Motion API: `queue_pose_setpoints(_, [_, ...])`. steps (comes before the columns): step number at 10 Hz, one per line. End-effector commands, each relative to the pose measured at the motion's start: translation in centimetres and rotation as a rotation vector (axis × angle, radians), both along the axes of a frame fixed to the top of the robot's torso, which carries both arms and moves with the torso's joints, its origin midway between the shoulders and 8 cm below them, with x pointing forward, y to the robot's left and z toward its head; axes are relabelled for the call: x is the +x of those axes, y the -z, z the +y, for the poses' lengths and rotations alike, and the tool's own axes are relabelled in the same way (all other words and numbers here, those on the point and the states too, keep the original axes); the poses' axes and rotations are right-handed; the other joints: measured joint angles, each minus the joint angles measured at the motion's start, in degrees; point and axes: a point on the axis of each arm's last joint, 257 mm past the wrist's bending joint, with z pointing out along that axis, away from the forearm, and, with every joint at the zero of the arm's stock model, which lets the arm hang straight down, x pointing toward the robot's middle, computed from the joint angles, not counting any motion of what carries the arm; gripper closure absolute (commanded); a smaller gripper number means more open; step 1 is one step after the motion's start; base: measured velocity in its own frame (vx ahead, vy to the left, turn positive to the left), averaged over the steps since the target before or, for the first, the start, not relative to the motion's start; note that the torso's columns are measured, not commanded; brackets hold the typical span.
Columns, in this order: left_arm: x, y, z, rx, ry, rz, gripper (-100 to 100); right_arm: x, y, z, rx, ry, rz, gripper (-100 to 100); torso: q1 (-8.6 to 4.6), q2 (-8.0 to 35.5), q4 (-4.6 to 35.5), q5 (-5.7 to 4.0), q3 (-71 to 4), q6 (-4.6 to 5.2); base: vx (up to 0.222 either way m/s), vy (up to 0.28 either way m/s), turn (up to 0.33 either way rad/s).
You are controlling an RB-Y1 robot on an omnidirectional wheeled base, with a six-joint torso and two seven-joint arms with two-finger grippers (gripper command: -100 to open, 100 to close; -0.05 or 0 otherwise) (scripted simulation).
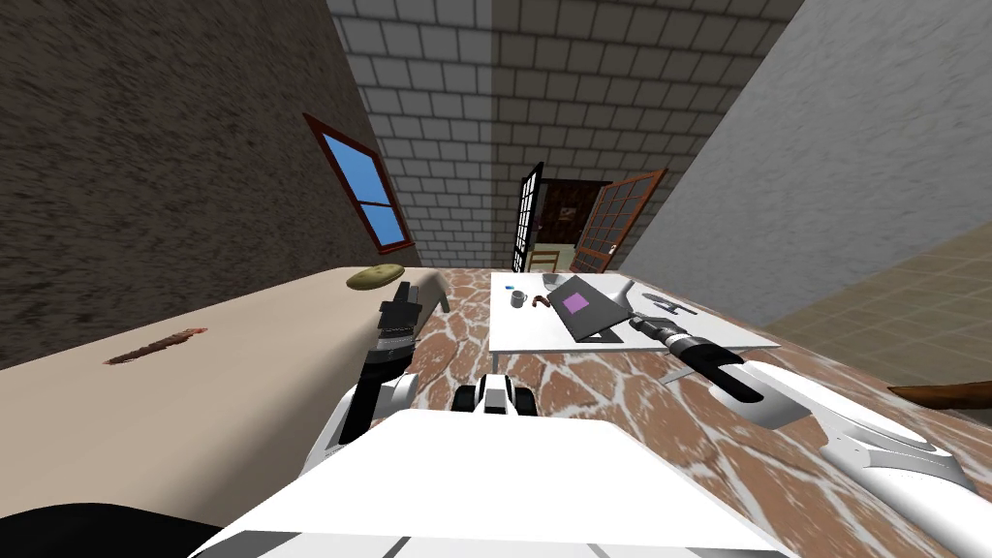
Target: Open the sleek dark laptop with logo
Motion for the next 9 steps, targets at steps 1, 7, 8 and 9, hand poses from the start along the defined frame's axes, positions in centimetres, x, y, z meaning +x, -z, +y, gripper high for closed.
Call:
queue_pose_setpoints(1, [0.0,0.0,0.0,0.000,0.000,0.000,0,-0.2,0.6,-0.2,0.041,0.009,0.006,100,0.06,0.04,0.05,0.07,0.02,0.01,-0.016,-0.050,0.004])
queue_pose_setpoints(7, [0.0,0.0,0.0,0.000,0.000,0.000,0,-1.7,7.3,1.7,0.384,0.065,0.009,100,-0.04,0.27,0.18,0.11,0.16,0.26,-0.023,-0.147,0.098])
queue_pose_setpoints(8, [0.0,0.0,0.0,0.000,0.000,0.000,0,-1.6,5.7,1.2,0.351,0.058,0.008,-100,0.10,0.29,0.22,0.23,0.15,0.33,-0.002,-0.052,-0.042])
queue_pose_setpoints(9, [0.0,0.0,0.0,0.000,0.000,0.000,0,-1.5,5.1,1.1,0.350,0.055,0.008,-100,0.44,0.42,0.29,0.42,0.21,0.50,0.019,0.020,-0.076])
